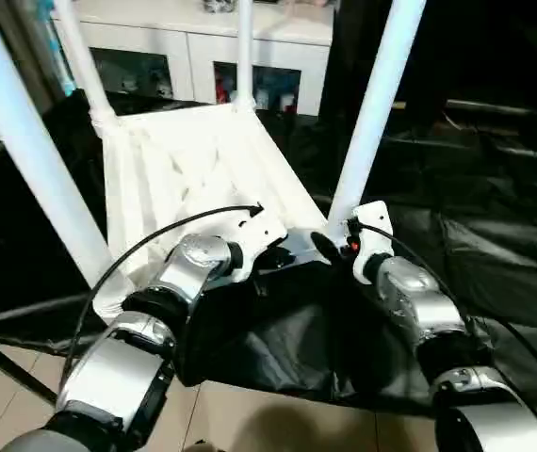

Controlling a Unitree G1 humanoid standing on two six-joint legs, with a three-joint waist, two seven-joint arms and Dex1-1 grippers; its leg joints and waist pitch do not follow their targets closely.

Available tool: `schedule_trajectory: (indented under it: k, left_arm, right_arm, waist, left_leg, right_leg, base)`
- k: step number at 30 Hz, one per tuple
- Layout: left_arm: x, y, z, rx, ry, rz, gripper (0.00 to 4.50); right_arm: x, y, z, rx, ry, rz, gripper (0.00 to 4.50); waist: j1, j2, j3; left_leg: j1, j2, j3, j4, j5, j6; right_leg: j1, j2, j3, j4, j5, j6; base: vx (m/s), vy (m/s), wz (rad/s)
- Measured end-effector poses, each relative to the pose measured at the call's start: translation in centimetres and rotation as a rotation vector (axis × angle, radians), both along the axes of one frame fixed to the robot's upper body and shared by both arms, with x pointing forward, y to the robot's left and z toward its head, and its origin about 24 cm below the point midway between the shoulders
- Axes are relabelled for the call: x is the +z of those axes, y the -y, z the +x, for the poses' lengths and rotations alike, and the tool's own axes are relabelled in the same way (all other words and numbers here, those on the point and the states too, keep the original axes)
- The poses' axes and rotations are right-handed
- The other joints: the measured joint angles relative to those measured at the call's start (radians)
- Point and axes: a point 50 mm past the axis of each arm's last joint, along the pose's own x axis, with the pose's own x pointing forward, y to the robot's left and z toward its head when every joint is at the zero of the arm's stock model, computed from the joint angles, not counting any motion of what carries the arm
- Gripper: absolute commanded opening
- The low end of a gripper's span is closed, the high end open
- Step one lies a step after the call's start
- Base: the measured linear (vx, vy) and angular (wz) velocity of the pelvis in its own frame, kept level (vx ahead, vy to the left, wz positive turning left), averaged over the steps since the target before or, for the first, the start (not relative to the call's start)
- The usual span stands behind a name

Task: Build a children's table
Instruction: Rotate leg to tighten

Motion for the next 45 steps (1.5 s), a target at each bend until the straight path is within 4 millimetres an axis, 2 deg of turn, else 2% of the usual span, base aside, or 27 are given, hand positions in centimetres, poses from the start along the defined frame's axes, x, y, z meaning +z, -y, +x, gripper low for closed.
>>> schedule_trajectory:
  k: [5,8,14,23,34,45]
  left_arm:
    - [0.6,-1.9,-0.3,-0.1,0.001,0.006,0.0]
    - [0.9,-3.0,-0.6,-0.145,-0.008,-0.001,0.0]
    - [1.6,-4.0,-1.0,-0.222,-0.029,-0.006,0.0]
    - [1.5,-3.7,-2.0,-0.335,-0.094,-0.02,0.0]
    - [1.5,-3.6,-2.1,-0.34,-0.101,-0.022,0.0]
    - [1.5,-3.6,-2.4,-0.354,-0.101,-0.022,0.0]
  right_arm:
    - [0.7,1.5,-1.1,0.211,0.015,-0.017,3.7]
    - [1.1,1.8,-1.4,0.302,0.019,-0.018,3.7]
    - [1.8,2.2,-1.8,0.425,0.034,-0.043,3.7]
    - [1.9,0.6,-2.3,0.541,0.045,-0.045,3.7]
    - [2.0,1.0,-2.5,0.576,0.048,-0.065,3.7]
    - [2.0,1.0,-2.5,0.591,0.049,-0.067,2.77]
  waist:
    - [0.006,0.0,0.0]
    - [0.011,0.0,0.0]
    - [0.018,-0.001,0.0]
    - [0.035,-0.001,0.0]
    - [0.043,-0.001,0.0]
    - [0.052,-0.001,0.001]
  left_leg:
    - [-0.005,0.002,0.0,-0.004,0.0,0.0]
    - [-0.01,0.004,0.0,-0.004,0.002,0.001]
    - [-0.027,0.007,0.001,0.009,0.001,0.008]
    - [-0.027,0.008,0.003,0.011,0.002,0.005]
    - [-0.027,0.008,0.005,0.012,0.002,0.007]
    - [-0.027,0.008,0.006,0.013,0.002,0.007]
  right_leg:
    - [-0.009,0.001,-0.001,0.004,0.016,-0.001]
    - [-0.018,0.003,-0.002,0.011,0.011,-0.001]
    - [-0.038,0.003,-0.002,0.033,-0.003,-0.008]
    - [-0.037,0.001,-0.002,0.033,-0.003,-0.009]
    - [-0.037,0.0,-0.002,0.034,-0.003,-0.009]
    - [-0.037,0.0,-0.002,0.035,-0.003,-0.009]
  base:
    - [0.0,0.0,0.0]
    - [0.0,0.0,0.0]
    - [0.0,0.0,0.0]
    - [0.0,0.0,0.0]
    - [0.0,0.0,0.0]
    - [0.0,0.0,0.0]
